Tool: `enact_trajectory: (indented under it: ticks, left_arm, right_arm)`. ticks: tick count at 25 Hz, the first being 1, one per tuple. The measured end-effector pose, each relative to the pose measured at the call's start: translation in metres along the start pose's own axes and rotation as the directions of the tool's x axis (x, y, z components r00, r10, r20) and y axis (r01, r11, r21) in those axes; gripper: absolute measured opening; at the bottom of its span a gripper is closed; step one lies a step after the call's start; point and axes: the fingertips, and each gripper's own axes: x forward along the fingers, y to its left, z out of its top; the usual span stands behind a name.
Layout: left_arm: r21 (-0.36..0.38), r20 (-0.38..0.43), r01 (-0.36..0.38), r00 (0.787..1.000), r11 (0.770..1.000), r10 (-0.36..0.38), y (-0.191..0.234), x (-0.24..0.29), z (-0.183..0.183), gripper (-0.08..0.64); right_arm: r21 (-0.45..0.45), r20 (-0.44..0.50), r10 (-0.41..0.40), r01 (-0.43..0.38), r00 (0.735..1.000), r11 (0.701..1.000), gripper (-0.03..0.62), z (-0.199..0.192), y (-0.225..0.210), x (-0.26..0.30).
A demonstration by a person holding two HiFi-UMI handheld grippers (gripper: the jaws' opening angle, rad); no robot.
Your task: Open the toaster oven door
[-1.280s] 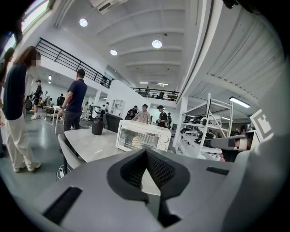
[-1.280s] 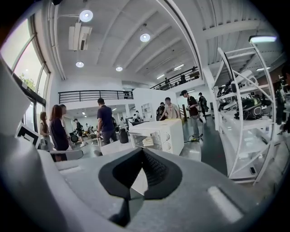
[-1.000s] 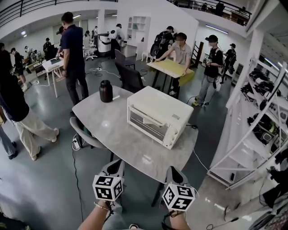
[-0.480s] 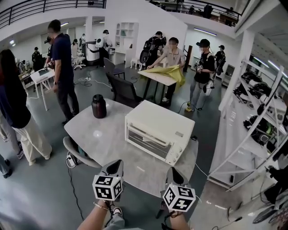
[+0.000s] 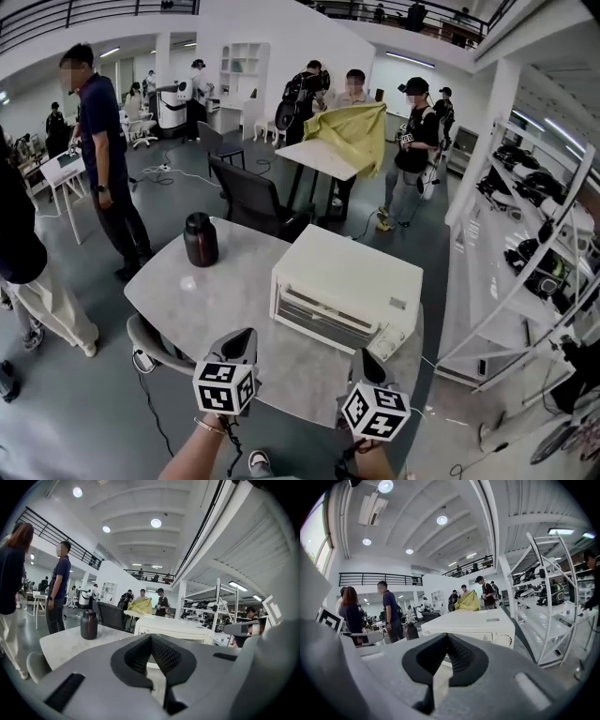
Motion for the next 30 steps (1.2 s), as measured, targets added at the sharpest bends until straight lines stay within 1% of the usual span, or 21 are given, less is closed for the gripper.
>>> enact_trajectory:
  ticks: [7,12,15,18,25,30]
  left_arm:
    - [-0.067,-0.039,0.026,0.999,0.997,-0.029,0.029,0.034,-0.015,-0.005]
    - [-0.092,-0.061,0.028,0.998,0.995,-0.033,0.037,0.05,-0.023,-0.005]
    - [-0.087,-0.075,0.039,0.996,0.995,-0.046,0.032,0.059,-0.024,-0.003]
    - [-0.084,-0.086,0.048,0.995,0.995,-0.055,0.032,0.072,-0.023,-0.005]
    - [-0.058,-0.097,0.083,0.991,0.995,-0.089,0.022,0.087,-0.014,-0.004]
    - [-0.063,-0.12,0.117,0.985,0.991,-0.124,0.007,0.104,-0.018,-0.004]
  right_arm:
    - [-0.019,-0.037,-0.087,0.087,0.995,0.996,0.005,-0.007,-0.007,0.021]
    - [-0.017,-0.045,-0.097,0.097,0.994,0.995,0.005,-0.008,-0.01,0.037]
    - [-0.027,-0.044,-0.101,0.1,0.994,0.995,0.005,-0.004,-0.013,0.043]
    - [-0.019,-0.051,-0.108,0.107,0.993,0.994,0.005,-0.002,-0.017,0.053]
    - [-0.002,-0.051,-0.154,0.154,0.987,0.988,0.005,0.003,-0.033,0.05]
    - [0.009,-0.052,-0.188,0.189,0.981,0.982,0.005,0.003,-0.047,0.048]
